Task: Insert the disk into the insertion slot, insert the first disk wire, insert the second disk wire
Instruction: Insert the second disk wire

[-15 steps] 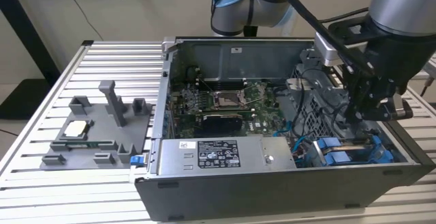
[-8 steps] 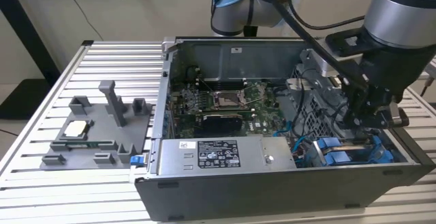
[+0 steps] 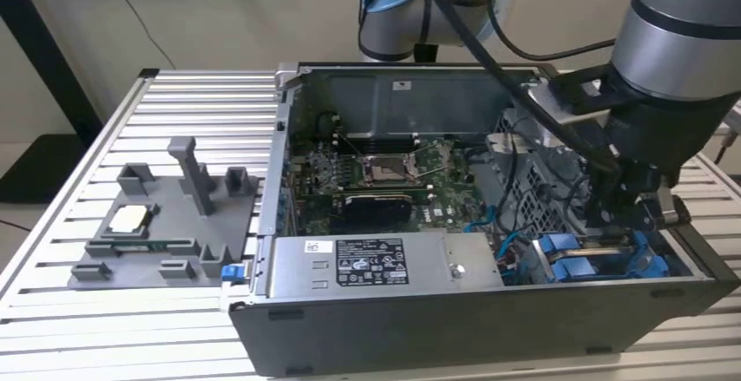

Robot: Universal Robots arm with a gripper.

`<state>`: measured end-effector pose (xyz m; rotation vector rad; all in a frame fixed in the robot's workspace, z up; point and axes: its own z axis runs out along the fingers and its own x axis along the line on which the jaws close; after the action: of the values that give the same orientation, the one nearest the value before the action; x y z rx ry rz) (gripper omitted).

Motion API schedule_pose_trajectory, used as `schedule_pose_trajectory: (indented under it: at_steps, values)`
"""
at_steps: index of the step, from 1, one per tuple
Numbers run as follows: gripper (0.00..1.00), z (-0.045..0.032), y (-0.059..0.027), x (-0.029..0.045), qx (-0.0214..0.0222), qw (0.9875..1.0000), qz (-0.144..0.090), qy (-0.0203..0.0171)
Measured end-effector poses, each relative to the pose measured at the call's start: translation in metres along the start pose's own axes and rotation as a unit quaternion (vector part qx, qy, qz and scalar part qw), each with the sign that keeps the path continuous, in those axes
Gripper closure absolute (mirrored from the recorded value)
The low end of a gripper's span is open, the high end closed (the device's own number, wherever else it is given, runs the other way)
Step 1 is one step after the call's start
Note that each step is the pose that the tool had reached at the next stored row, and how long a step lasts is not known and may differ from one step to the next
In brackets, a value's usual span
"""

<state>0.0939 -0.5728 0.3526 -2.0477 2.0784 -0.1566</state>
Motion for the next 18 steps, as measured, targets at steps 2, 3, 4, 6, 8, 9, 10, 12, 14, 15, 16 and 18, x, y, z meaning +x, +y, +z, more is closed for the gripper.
schedule_pose_trajectory:
  at_steps: [2,3,4,6,8,9,10,12,14,15,16,18]
  values:
    - [0.84,0.0032,0.0002,0.0014,0.0009,1.0000,0.000,0.0002]
    - [0.84,0.0047,-0.0002,0.0018,0.0014,1.0000,0.000,0.0001]
    - [0.84,0.0059,-0.0013,0.0020,0.0018,1.0000,0.000,0.0001]
    - [0.84,0.0083,-0.0029,0.0024,0.0023,1.0000,0.000,0.0002]
    - [0.84,0.0111,-0.0039,0.0029,0.0025,1.0000,0.000,0.0002]
    - [0.84,0.0122,-0.0049,0.0031,0.0025,1.0000,0.000,0.0001]
    - [0.84,0.0129,-0.0063,0.0032,0.0026,1.0000,0.000,0.0003]
    - [0.84,0.0139,-0.0079,0.0033,0.0025,1.0000,0.000,0.0010]
    - [0.84,0.0150,-0.0081,0.0034,0.0026,1.0000,0.000,0.0011]
    - [0.84,0.0153,-0.0080,0.0034,0.0026,1.0000,0.000,0.0012]
    - [0.84,0.0156,-0.0080,0.0034,0.0026,1.0000,0.000,0.0012]
    - [0.84,0.0164,-0.0079,0.0035,0.0026,1.0000,0.000,0.0012]
